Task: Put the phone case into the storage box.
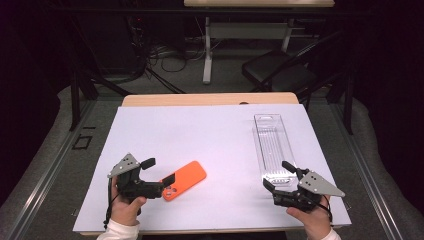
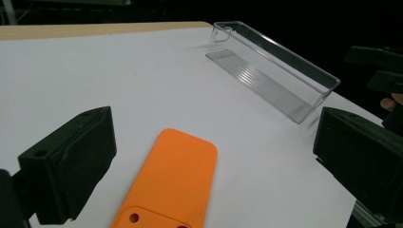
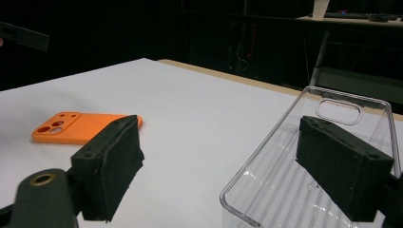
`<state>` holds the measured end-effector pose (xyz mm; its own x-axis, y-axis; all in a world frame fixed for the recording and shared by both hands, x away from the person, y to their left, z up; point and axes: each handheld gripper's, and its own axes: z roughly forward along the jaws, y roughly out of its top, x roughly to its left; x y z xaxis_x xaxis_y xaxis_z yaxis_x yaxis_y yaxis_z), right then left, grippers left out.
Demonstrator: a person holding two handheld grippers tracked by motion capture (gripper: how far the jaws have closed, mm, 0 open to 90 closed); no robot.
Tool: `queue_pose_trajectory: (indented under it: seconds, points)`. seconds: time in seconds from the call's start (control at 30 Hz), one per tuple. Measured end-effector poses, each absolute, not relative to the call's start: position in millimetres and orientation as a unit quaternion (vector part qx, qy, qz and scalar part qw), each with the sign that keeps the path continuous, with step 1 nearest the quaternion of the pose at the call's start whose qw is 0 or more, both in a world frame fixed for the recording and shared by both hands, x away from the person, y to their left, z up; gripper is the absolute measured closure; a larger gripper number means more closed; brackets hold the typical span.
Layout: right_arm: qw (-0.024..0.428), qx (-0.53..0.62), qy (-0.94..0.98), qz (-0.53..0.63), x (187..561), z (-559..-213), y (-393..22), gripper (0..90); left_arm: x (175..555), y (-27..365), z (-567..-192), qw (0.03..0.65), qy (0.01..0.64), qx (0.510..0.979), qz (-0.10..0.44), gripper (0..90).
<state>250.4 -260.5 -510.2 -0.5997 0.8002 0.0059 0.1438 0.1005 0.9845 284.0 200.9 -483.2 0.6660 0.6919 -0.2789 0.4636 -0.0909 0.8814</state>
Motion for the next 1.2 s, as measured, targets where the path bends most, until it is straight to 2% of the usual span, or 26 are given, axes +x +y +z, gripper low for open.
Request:
queue_pose_trajectory:
  seconds: [0.43, 0.63, 0.87, 1.2]
  points:
    - [0.278, 0.358, 0.683, 0.573, 255, -511, -259, 14.7, 313, 188, -455, 0.494, 0.384, 0.774, 0.101, 0.6]
    - [0.285, 0.358, 0.682, 0.57, 254, -510, -261, 14.9, 324, 178, -458, 0.475, 0.382, 0.787, 0.093, 0.6]
    - [0.28, 0.365, 0.68, 0.571, 255, -510, -263, 14.9, 334, 168, -462, 0.417, 0.382, 0.82, 0.089, 0.6]
    - [0.276, 0.363, 0.685, 0.569, 255, -511, -262, 15.0, 342, 164, -466, 0.368, 0.378, 0.845, 0.087, 0.6]
